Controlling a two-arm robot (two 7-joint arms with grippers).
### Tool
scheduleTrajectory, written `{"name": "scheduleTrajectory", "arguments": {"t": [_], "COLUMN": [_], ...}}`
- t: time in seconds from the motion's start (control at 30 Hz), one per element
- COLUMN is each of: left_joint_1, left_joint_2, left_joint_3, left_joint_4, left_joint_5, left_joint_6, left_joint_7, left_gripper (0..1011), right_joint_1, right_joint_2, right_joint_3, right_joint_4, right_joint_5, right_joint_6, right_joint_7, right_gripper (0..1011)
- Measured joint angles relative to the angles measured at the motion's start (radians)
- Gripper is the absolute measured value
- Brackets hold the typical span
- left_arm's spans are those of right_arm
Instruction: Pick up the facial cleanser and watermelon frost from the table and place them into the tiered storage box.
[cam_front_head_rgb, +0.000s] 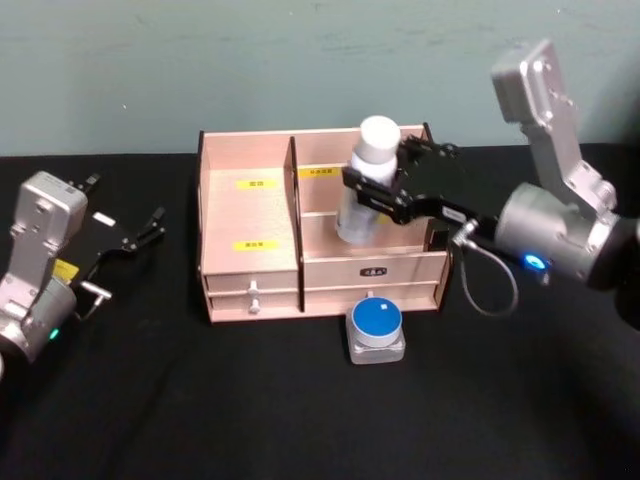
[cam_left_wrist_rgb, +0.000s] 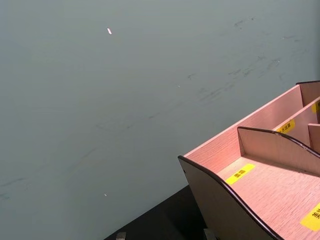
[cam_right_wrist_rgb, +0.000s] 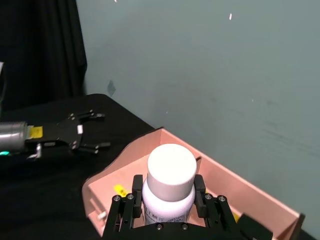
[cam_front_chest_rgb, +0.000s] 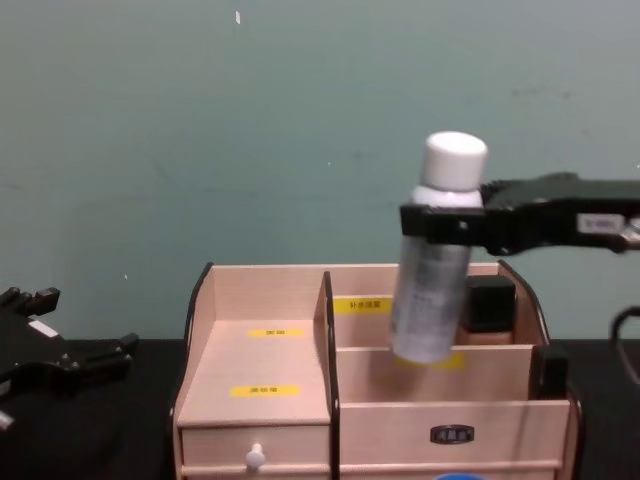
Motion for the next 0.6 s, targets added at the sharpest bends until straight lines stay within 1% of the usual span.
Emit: {"name": "scheduleTrajectory", "arguments": {"t": [0.17,0.23,0.33,0.53,0.6], "left_joint_1": [0.0,0.0,0.0,0.0,0.0], "left_joint_2": [0.0,0.0,0.0,0.0,0.0], "left_joint_3": [0.0,0.0,0.0,0.0,0.0], "left_joint_4": [0.0,0.0,0.0,0.0,0.0], "left_joint_5": [0.0,0.0,0.0,0.0,0.0], "left_joint_6": [0.0,0.0,0.0,0.0,0.0], "left_joint_7": [0.0,0.0,0.0,0.0,0.0], "left_gripper": [1001,1001,1001,1001,1001], "right_joint_1": [0.063,0.07,0.109,0.157,0.166], "right_joint_2": [-0.037,-0.042,-0.067,-0.105,-0.113], "right_joint_3": [-0.024,-0.025,-0.032,-0.041,-0.045], "right_joint_4": [0.06,0.069,0.118,0.194,0.207], "right_joint_5": [-0.023,-0.025,-0.035,-0.047,-0.049], "right_joint_6": [0.004,0.005,0.005,-0.001,-0.003], "right_joint_7": [-0.01,-0.011,-0.015,-0.013,-0.01], "right_gripper": [601,601,601,601,601]}}
